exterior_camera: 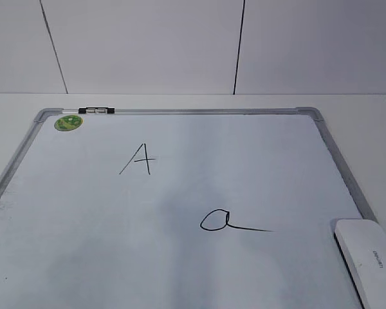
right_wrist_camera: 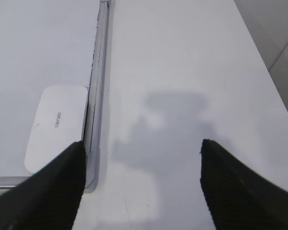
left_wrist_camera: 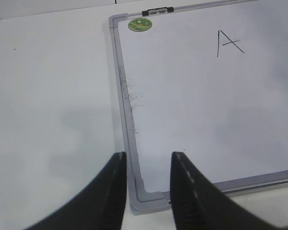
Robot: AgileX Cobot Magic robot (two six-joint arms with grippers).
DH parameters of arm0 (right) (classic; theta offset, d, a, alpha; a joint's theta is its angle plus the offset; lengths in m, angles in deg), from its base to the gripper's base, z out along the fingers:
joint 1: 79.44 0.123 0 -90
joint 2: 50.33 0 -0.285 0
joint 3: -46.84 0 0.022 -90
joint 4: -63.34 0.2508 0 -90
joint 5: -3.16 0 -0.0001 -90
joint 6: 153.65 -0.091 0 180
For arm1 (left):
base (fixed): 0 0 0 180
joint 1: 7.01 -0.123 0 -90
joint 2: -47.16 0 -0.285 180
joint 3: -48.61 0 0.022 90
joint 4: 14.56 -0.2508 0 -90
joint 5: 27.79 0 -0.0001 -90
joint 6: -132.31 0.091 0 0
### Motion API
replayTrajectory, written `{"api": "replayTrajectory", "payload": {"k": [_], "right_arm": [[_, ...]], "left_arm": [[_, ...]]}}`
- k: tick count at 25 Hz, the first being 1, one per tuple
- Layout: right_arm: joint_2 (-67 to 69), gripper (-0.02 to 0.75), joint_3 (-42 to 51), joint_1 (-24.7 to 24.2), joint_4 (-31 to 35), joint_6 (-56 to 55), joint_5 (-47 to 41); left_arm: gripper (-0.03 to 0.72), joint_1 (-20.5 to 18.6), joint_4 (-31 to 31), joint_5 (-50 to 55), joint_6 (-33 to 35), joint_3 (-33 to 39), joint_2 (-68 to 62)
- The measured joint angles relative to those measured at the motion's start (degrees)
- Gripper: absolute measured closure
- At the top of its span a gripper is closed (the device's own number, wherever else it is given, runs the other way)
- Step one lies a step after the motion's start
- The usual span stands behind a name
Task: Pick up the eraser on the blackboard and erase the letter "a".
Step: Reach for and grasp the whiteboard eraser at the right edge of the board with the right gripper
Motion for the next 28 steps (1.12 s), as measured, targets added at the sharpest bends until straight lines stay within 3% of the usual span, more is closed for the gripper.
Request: {"api": "replayTrajectory", "payload": {"k": [28], "right_arm": [[0.0,0.146,0.0,0.0,0.0,0.0,0.0]], "left_arm": [[0.453,0.0,0.0,0.0,0.0,0.0,0.0]]}}
